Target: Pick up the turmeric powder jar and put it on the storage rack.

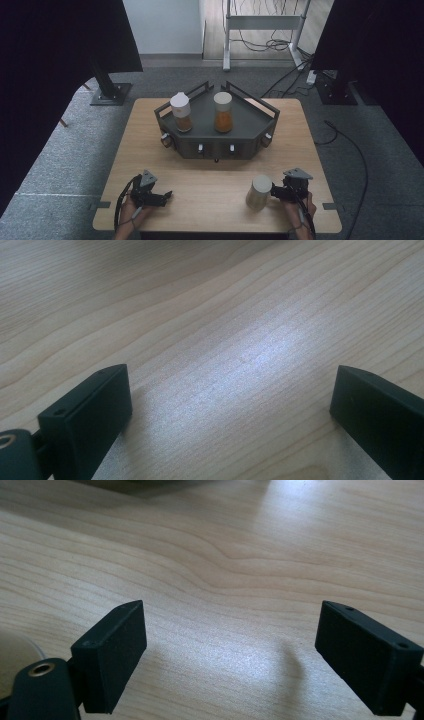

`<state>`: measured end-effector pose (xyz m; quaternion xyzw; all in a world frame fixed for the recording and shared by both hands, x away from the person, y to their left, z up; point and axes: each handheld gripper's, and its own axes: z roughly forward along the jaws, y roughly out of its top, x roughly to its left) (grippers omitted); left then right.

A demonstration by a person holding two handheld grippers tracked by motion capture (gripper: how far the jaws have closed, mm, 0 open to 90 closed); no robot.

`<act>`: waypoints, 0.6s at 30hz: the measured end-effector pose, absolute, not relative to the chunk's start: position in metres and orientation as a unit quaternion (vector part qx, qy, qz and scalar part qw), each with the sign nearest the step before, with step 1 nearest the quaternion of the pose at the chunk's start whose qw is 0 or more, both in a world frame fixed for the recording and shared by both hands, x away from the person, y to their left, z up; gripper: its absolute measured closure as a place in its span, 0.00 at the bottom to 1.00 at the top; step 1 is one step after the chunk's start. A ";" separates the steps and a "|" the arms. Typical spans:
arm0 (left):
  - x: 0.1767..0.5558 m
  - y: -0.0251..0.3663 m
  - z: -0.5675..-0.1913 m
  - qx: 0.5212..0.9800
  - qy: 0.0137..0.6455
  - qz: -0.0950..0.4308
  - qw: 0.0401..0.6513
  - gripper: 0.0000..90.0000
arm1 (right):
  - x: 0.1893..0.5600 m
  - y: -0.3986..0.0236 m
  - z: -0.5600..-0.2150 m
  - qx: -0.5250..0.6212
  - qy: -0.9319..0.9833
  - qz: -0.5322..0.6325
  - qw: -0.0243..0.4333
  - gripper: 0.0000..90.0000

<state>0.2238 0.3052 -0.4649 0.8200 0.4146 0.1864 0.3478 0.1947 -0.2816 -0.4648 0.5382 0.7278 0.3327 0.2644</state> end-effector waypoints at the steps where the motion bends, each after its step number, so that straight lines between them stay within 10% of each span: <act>1: 0.224 0.305 -0.465 0.820 0.415 0.186 0.348 0.03 | 0.193 -0.282 -0.465 0.538 0.726 0.336 0.268 0.14; 18: 0.224 0.305 -0.465 0.820 0.415 0.186 0.348 0.03 | 0.140 -0.285 -0.449 0.510 0.718 0.374 0.291 0.14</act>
